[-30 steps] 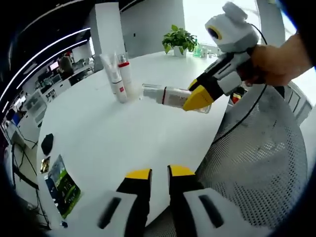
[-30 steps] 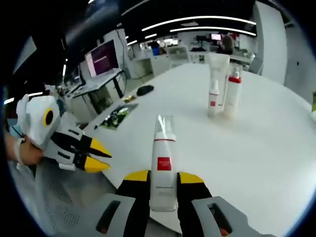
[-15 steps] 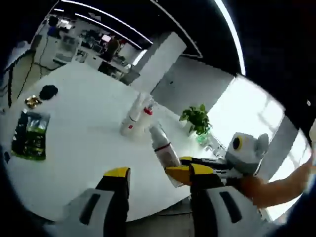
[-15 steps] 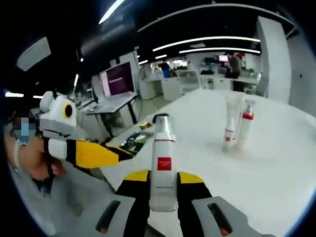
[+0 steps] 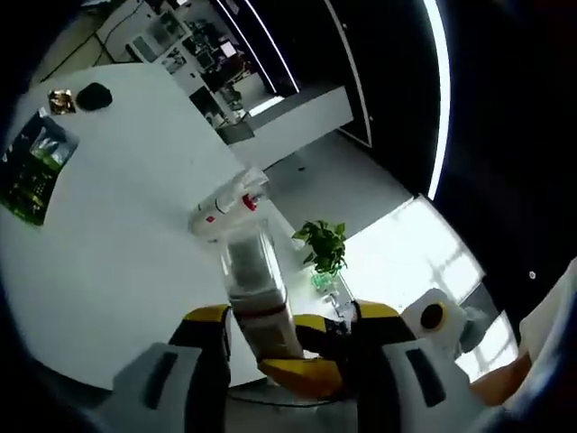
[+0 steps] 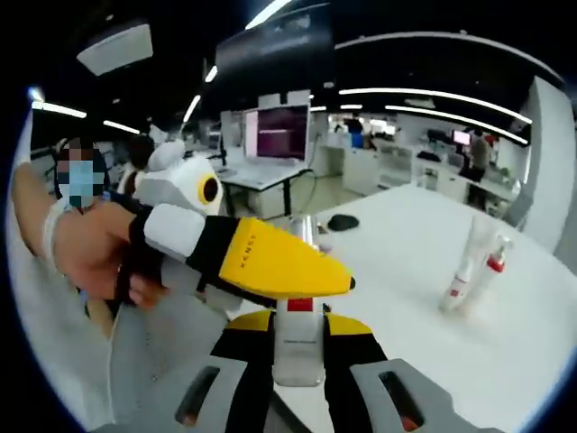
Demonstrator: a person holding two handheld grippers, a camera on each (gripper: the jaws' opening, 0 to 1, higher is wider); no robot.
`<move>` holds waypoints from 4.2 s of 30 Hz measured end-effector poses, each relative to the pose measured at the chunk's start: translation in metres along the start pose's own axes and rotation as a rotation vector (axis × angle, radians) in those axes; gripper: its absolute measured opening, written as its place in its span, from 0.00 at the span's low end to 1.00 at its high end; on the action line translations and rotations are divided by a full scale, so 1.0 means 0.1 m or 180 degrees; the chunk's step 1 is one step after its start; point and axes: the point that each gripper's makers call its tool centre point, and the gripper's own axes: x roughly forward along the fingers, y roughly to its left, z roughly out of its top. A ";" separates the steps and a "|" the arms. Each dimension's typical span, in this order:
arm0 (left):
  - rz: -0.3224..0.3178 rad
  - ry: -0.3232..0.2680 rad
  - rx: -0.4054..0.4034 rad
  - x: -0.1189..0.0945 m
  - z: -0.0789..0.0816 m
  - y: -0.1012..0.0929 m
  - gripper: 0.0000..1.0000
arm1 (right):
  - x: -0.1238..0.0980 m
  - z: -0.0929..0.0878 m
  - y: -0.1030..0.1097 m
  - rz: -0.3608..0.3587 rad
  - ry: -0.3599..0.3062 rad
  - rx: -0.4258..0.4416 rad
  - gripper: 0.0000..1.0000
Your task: Arrange the skincare products in the storage area until every visible bottle or jar stands upright without overlapping.
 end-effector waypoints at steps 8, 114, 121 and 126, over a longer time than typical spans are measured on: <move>0.0008 -0.0062 -0.0072 -0.08 0.05 0.05 0.30 | 0.00 0.11 0.06 -0.0029 -0.0082 -0.0163 0.14; 0.1655 0.2190 0.3344 -0.46 -0.45 1.39 0.06 | -0.33 -0.41 -0.92 -0.0726 0.0037 0.1741 0.13; 0.1672 0.2215 0.3344 -0.46 -0.48 1.40 0.04 | -0.38 -0.48 -1.10 -0.0823 0.0089 0.1620 0.13; 0.1703 0.2194 0.3343 -0.45 -0.46 1.41 0.04 | -0.41 -0.64 -1.20 -0.0917 0.0140 0.1708 0.13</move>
